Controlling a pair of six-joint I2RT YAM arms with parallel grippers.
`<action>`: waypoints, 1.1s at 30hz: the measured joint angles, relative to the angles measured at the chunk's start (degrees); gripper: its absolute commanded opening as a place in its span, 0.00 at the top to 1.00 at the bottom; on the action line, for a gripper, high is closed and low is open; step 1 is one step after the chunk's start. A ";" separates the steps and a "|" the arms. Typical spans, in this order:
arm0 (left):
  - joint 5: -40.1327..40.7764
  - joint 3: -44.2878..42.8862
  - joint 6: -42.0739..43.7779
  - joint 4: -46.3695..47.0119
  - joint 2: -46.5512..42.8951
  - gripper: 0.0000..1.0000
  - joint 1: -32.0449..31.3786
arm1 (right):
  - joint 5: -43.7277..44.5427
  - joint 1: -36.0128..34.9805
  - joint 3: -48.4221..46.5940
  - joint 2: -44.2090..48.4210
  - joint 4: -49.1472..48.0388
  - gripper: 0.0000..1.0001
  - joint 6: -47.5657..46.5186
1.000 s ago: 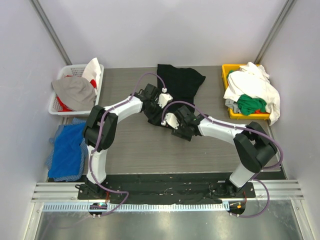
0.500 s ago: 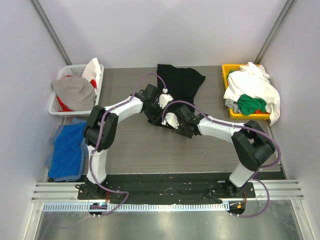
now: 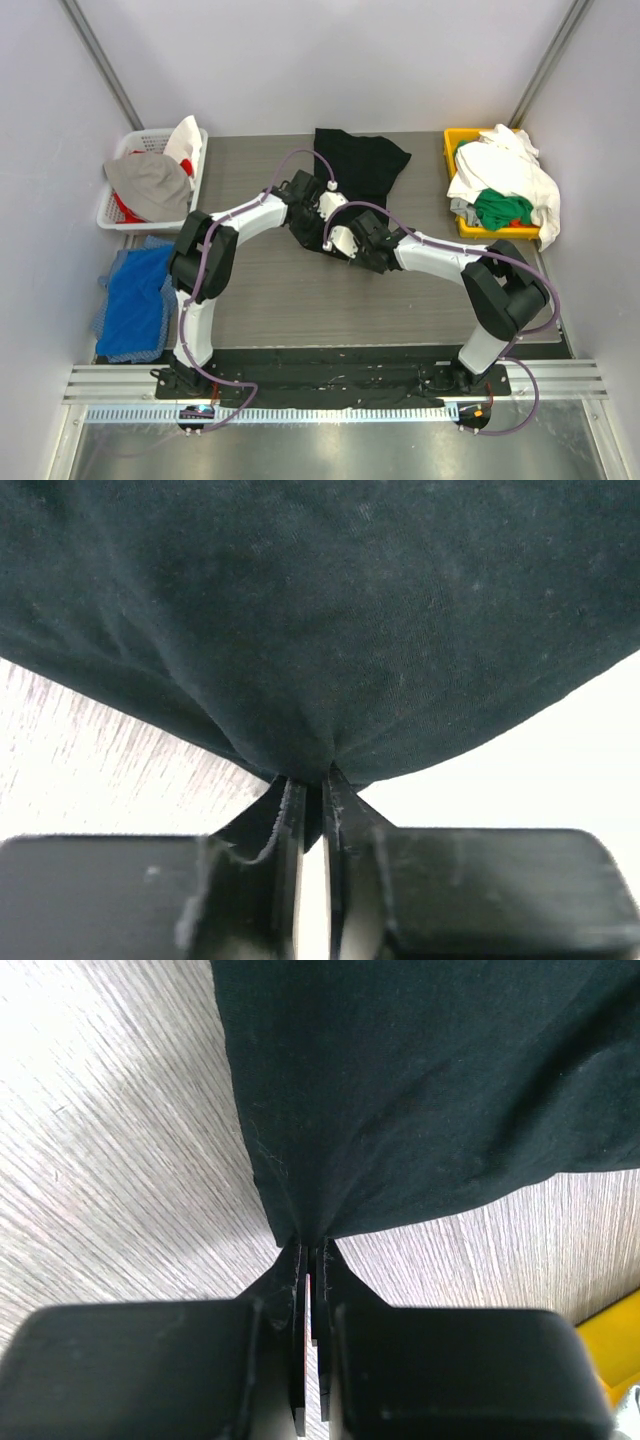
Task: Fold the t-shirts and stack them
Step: Grab one side of the 2/3 rectangular tshirt with both arms, then fold the long partially folded tshirt into a neat square
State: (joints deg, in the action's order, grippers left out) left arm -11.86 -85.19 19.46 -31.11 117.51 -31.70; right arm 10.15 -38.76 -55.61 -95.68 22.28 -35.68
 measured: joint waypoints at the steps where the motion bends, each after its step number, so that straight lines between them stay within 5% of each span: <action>1: 0.00 0.00 0.20 -0.11 0.00 0.94 0.00 | -0.13 0.00 0.00 0.00 0.02 0.99 0.02; 17: 1.62 0.22 -0.07 -5.46 -1.14 1.00 -2.75 | -4.96 -1.66 -1.77 6.10 8.87 0.99 1.14; 33: 4.76 12.70 -4.17 -10.47 -13.62 1.00 -9.49 | -10.67 -6.47 -1.84 14.95 20.28 0.99 3.30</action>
State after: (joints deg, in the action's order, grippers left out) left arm -7.09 -72.49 15.29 -41.58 103.90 -41.19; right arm -0.51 -45.23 -57.45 -80.73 42.57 -32.38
